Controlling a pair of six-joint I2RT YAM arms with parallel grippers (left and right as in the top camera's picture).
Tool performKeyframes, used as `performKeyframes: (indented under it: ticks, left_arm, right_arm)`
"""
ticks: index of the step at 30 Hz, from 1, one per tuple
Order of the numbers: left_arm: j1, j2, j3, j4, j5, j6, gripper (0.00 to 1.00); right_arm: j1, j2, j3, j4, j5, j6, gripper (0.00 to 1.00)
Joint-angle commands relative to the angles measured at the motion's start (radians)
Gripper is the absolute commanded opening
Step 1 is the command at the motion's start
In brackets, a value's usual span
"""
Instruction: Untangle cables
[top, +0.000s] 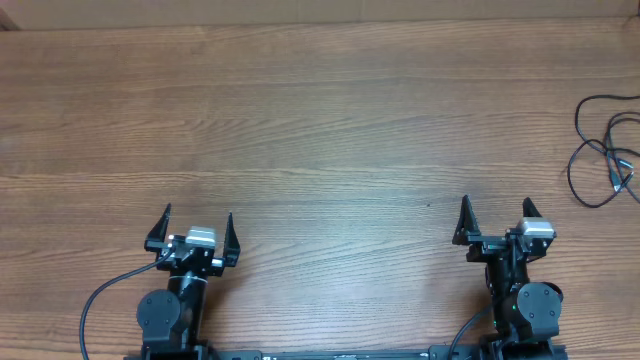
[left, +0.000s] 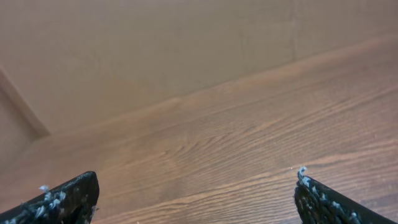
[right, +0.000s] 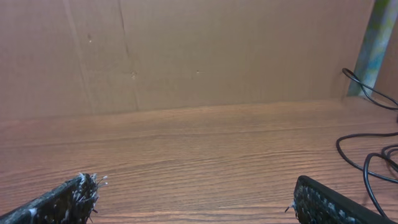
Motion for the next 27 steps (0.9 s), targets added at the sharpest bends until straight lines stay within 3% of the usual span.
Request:
performKeyframes:
  ticks: [1, 5, 8, 11, 14, 27]
  left_arm:
    - [0.004, -0.01, -0.004, -0.008, -0.09, -0.185, 1.0]
    - [0.005, -0.01, -0.004, 0.006, -0.213, -0.444, 1.0]
    - [0.004, -0.01, -0.004, 0.013, -0.286, -0.562, 1.0]
    - [0.004, -0.01, -0.004, 0.014, -0.289, -0.551, 1.0]
    - [0.004, -0.01, -0.004, 0.012, -0.274, -0.465, 1.0]
    - [0.004, -0.009, -0.004, 0.013, -0.274, -0.46, 1.0]
  right_arm:
    - [0.005, -0.003, -0.009, 0.003, 0.011, -0.004, 1.0]
    - [0.005, -0.003, -0.009, 0.003, 0.011, -0.004, 1.0]
    - [0.005, -0.003, -0.009, 0.003, 0.011, -0.004, 1.0]
    - [0.005, -0.003, -0.009, 0.003, 0.011, -0.004, 1.0]
    - [0.005, -0.003, -0.009, 0.003, 0.011, -0.004, 1.0]
    - [0.005, -0.003, -0.009, 0.003, 0.011, -0.004, 1.0]
